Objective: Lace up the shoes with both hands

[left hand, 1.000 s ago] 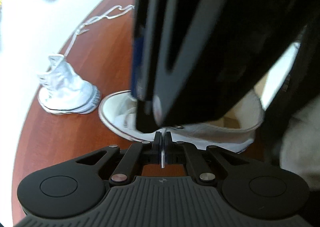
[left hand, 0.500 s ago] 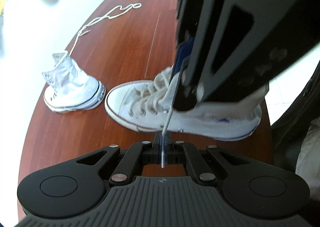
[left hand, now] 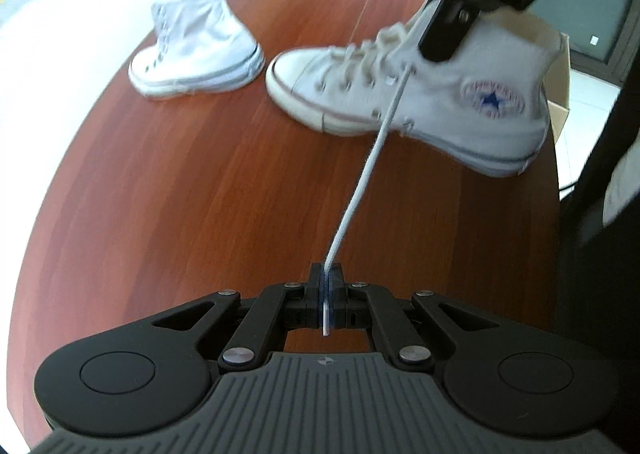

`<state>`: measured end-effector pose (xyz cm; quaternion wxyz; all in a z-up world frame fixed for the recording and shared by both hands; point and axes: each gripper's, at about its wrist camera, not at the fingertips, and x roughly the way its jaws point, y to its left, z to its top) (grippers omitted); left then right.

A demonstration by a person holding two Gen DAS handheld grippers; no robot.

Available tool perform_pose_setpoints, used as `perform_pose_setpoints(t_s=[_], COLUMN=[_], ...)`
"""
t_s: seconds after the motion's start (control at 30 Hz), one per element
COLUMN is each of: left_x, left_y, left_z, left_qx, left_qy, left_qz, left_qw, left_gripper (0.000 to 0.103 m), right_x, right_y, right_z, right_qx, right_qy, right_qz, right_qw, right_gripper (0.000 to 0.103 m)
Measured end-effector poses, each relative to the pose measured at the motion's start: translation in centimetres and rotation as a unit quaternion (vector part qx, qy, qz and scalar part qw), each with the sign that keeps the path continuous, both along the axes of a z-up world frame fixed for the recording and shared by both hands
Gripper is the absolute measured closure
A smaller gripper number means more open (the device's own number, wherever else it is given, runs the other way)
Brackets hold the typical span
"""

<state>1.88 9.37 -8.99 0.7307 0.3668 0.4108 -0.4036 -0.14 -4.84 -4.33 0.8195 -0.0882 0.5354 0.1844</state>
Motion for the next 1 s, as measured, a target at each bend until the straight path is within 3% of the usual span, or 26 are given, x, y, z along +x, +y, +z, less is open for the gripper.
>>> perform_pose_setpoints(t_s=[0.23,0.3,0.37,1.0], left_x=[-0.2,-0.2,-0.4,-1.0], left_y=[0.5,0.1,-0.5,-8.3], left_z=[0.6,1.1,1.6,3.1], left_qx=[-0.024,-0.041,-0.051,-0.086], left_qy=[0.036,0.040,0.038,0.008], left_qz=[0.021,0.018,0.011,-0.098], left_qw=[0.9988,0.9982,0.9979,0.9914], left_gripper=[0.096,0.077,0.073,0.076], right_x=[0.1,0.1,0.1,-0.1], right_y=[-0.1,-0.1,-0.2,-0.7], right_z=[0.0,0.0,0.0,-0.1], right_qx=[-0.002,-0.001,0.001,0.013], right_qy=[0.000,0.000,0.000,-0.003], right_qz=[0.002,0.001,0.001,-0.007], right_qw=[1.000,1.000,1.000,1.000], right_gripper=[0.092,0.092,0.092,0.091])
